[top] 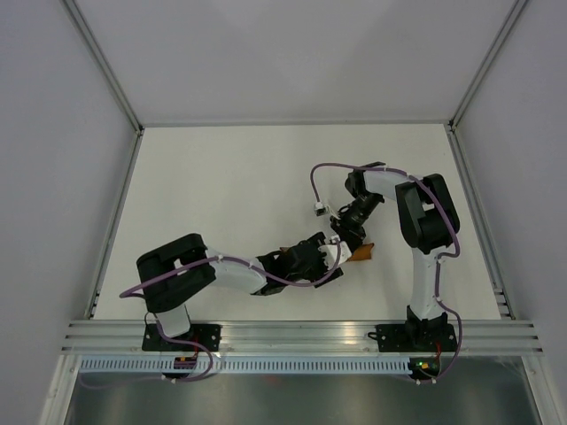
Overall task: Fold the napkin, place the utensils inside, and roll it up
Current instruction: Roll the napkin at the center of the board.
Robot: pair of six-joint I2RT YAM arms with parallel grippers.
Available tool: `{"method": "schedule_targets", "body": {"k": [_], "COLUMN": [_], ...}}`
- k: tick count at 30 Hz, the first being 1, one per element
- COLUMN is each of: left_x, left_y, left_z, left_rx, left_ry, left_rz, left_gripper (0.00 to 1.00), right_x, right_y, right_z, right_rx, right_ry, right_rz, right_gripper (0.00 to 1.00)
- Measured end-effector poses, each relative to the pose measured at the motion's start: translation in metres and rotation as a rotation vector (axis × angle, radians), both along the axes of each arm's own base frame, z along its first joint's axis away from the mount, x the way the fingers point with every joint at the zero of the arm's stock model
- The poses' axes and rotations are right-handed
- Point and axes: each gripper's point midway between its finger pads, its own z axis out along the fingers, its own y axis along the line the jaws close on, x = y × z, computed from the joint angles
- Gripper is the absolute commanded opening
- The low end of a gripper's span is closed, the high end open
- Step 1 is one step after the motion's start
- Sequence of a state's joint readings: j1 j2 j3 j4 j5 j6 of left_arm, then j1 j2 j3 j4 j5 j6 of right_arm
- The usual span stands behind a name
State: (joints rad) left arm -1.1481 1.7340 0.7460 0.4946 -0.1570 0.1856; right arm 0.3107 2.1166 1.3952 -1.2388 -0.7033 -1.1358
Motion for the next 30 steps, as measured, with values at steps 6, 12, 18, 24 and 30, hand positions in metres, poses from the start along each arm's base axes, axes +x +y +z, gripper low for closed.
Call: {"method": "schedule_targets", "body": {"k": [6, 12, 18, 24, 30], "left_x": [0.004, 0.009, 0.011, 0.005, 0.003], "left_y": [-0.004, -0.02, -0.025, -0.028, -0.032], "left_z": [-0.016, -0.013, -0.015, -0.022, -0.025], "left_rx": [0.129, 0.179, 0.222, 0.253, 0.267], "left_ry": [-0.151, -0.297, -0.334, -0.305, -0.26], "left_rz": [-0.021, -0.033, -0.06, -0.122, -0.176], "left_gripper": [0.77, 0.72, 0.56, 0.43, 0.16], "right_x": [-0.004, -0.007, -0.008, -0.009, -0.011], "right_y": [-0.002, -0.002, -0.003, -0.003, -0.004], "right_z": [0.0, 0.0, 0.0, 0.0, 0.0], "right_rx": [-0.013, -0.02, -0.026, -0.031, -0.037], "right_ry": [0.03, 0.045, 0.063, 0.071, 0.088], "right_rz": [-0.007, -0.009, -0.012, -0.012, -0.012], "right_gripper": [0.13, 0.13, 0.13, 0.13, 0.17]}}
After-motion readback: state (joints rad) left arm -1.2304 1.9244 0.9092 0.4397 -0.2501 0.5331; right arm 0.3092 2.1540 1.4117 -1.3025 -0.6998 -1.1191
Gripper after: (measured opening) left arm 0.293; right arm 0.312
